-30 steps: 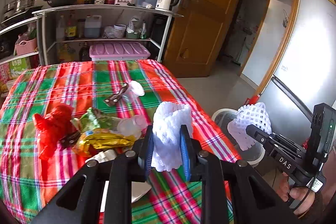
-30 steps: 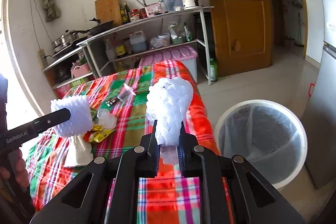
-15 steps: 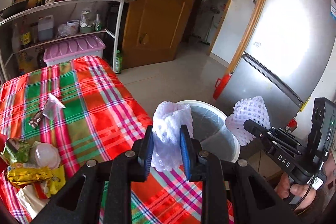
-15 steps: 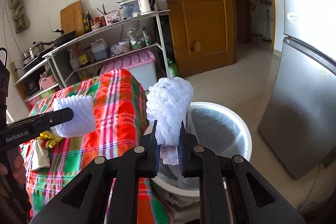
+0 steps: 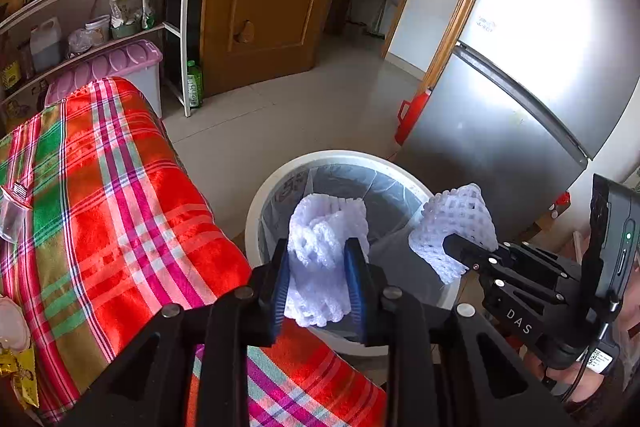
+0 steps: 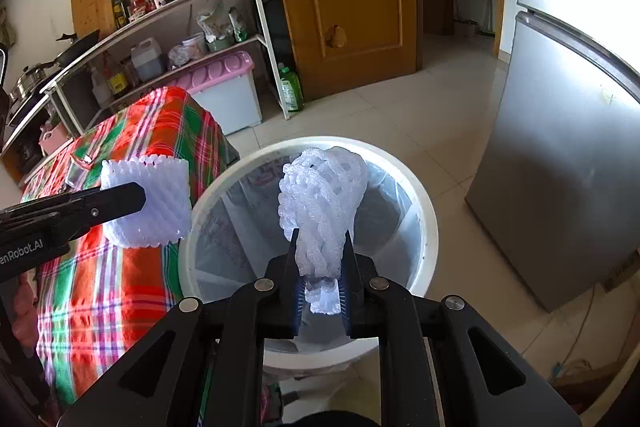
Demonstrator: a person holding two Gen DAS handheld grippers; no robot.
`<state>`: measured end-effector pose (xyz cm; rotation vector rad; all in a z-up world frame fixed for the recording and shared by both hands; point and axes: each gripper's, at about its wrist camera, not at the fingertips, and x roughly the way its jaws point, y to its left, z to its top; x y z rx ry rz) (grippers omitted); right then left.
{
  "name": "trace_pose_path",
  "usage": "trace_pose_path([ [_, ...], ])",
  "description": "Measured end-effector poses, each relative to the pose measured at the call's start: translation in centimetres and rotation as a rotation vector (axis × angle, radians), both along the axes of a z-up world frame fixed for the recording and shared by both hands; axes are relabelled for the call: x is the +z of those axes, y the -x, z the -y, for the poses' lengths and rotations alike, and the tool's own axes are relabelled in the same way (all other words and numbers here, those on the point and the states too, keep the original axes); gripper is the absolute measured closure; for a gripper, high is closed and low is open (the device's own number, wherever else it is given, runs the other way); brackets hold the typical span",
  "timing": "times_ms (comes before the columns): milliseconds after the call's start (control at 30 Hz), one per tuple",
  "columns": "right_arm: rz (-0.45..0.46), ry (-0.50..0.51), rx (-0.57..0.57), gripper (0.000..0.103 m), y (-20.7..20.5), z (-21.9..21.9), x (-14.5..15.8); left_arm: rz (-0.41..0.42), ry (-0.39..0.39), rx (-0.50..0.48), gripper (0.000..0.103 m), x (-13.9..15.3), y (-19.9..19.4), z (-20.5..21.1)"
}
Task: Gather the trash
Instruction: 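Carry the foam nets to the bin and release them with both grippers, then return both tools to the table and grasp the white paper bag with the left gripper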
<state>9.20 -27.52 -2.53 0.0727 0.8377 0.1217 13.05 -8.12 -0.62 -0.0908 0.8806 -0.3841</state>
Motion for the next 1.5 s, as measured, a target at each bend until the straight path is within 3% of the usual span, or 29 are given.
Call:
trace_pose_path([
  [100,-0.030,0.000,-0.002,0.083,-0.8,0.2,-0.8,-0.026,-0.012,-0.005,0.061,-0.8,-0.4,0.6],
  [133,-0.033,0.004,-0.005,0.080,-0.9,0.2,-1.0,-0.039,-0.011,-0.004,0.051,-1.1,-0.6,0.7],
  [200,-0.042,0.006,-0.006,0.059,-1.2,0.3,-1.4,-0.059,-0.005,0.005,0.044,-1.5,-0.8,0.6],
  [267,-0.047,0.004,-0.010,0.050,-1.3,0.3,-1.5,-0.061,-0.014,0.012,0.043,-1.7,-0.9,0.6],
  [600,-0.032,0.008,-0.018,0.049,-0.6,0.1,-1.3,-0.021,-0.006,0.035,0.036,-0.4,0.2,-0.6],
  [900,0.054,-0.009,0.012,0.050,2.0,-2.7,1.5,0.050,0.002,0.105,0.030,1.9,3.9,-4.4],
  [1200,0.120,-0.054,0.112,0.049,4.5,-7.7,3.2,0.107,-0.021,0.260,0.023,3.0,8.9,-11.1],
  [1500,0.140,-0.064,0.260,0.049,6.0,-14.1,3.3,0.086,-0.031,0.421,0.018,1.8,12.9,-17.8],
])
